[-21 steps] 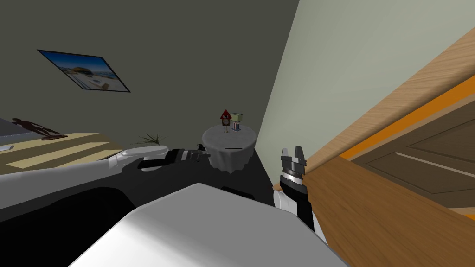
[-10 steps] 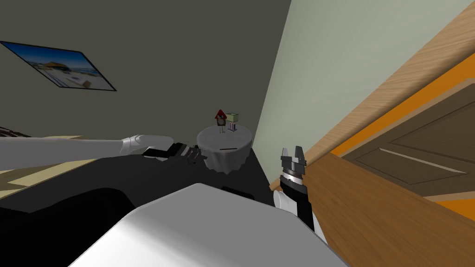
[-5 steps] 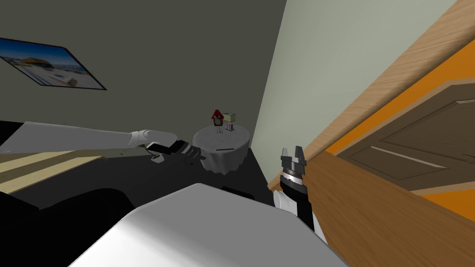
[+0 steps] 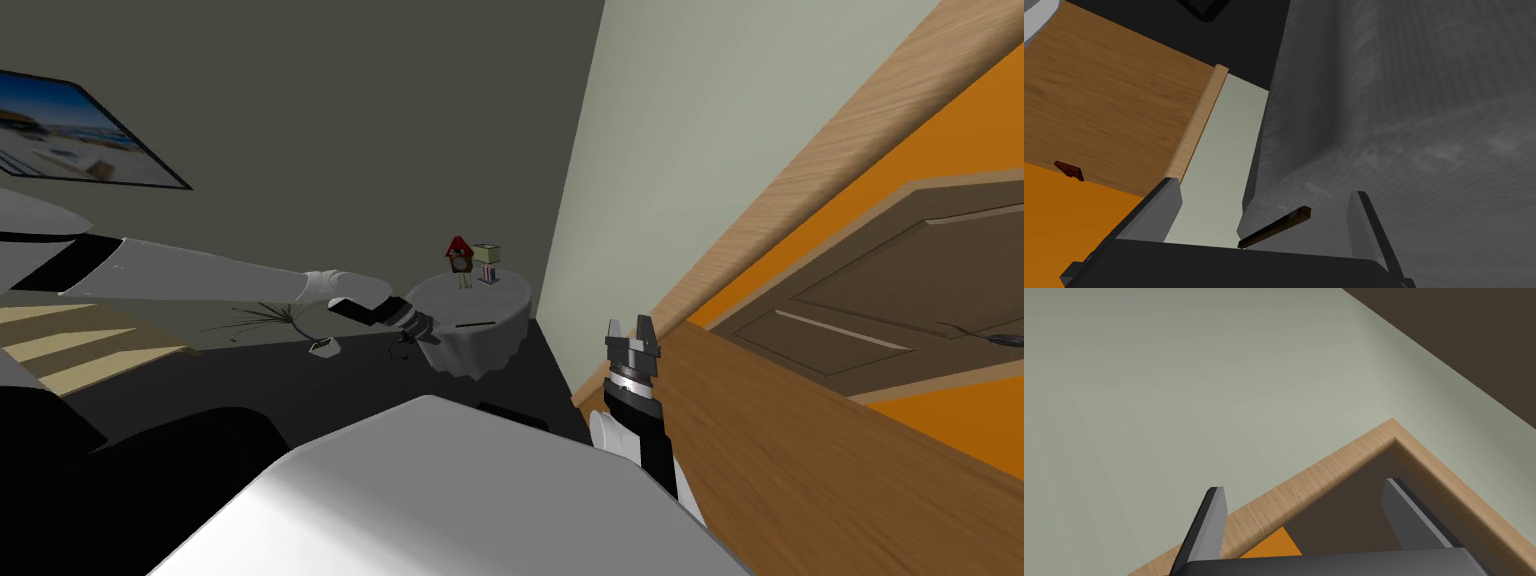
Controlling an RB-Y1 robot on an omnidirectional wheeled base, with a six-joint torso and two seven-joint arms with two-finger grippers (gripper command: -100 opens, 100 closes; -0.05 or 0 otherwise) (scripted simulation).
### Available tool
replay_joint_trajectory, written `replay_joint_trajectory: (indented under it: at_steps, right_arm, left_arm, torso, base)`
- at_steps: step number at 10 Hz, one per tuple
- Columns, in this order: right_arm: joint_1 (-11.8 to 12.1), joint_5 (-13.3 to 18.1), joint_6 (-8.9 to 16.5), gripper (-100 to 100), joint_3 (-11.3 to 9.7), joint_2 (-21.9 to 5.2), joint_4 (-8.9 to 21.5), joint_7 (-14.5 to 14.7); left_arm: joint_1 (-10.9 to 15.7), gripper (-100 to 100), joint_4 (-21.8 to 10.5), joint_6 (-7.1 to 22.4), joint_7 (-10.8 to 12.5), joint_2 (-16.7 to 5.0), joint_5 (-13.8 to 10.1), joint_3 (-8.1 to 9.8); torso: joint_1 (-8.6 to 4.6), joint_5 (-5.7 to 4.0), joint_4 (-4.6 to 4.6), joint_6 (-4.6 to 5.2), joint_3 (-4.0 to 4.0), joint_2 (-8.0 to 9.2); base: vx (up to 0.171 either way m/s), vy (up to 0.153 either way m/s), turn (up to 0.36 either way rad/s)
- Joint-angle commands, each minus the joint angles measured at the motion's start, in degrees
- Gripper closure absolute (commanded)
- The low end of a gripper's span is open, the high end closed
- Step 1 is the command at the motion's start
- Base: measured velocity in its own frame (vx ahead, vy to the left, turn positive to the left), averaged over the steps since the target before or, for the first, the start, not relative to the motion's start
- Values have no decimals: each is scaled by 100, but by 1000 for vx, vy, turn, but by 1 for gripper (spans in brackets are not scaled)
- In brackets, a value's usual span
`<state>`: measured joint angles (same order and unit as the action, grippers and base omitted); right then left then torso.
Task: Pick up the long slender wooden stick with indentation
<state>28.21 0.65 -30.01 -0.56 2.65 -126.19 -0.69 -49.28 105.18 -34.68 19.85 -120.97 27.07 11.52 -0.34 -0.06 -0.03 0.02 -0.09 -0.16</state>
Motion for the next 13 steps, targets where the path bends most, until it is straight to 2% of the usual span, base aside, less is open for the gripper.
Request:
replay_joint_trajectory:
  at_steps: [1,4,5,6,8,10,13]
  right_arm:
    - [0,0,0,0,0,0,0,0]
    - [0,0,0,0,0,0,0,0]
    - [0,0,0,0,0,0,0,0]
    - [0,0,0,0,0,0,0,0]
    - [0,0,0,0,0,0,0,0]
    - [0,0,0,0,0,0,0,0]
    - [1,0,0,0,0,0,0,0]
  left_arm:
    - [0,-100,-31,-22,7,-243,47,-2]
    - [-97,-100,-182,-106,-31,-745,164,48]
    - [-97,-100,-182,-106,-31,-815,164,48]
    - [-139,-100,-247,-147,-55,-1033,216,71]
    - [-178,-100,-303,-187,-81,-1294,263,91]
    - [-243,-100,-393,-260,-137,-1671,342,126]
    - [-306,-100,-466,-339,-208,-2030,415,159]
  torso:
    - [0,0,0,0,0,0]
    - [6,1,1,-3,2,4]
    - [5,1,1,-1,2,4]
    - [9,2,1,-3,2,4]
    - [-7,-2,-1,-1,-3,-4]
    - [0,-1,0,-2,0,0]
    - [-5,-2,-1,-3,-4,-6]
  base:
    - [38,-68,-42]
    - [33,-63,-65]
    - [33,-50,-47]
    - [35,-65,-88]
    - [54,-87,-83]
    - [44,-77,-91]
    - [58,-80,-77]
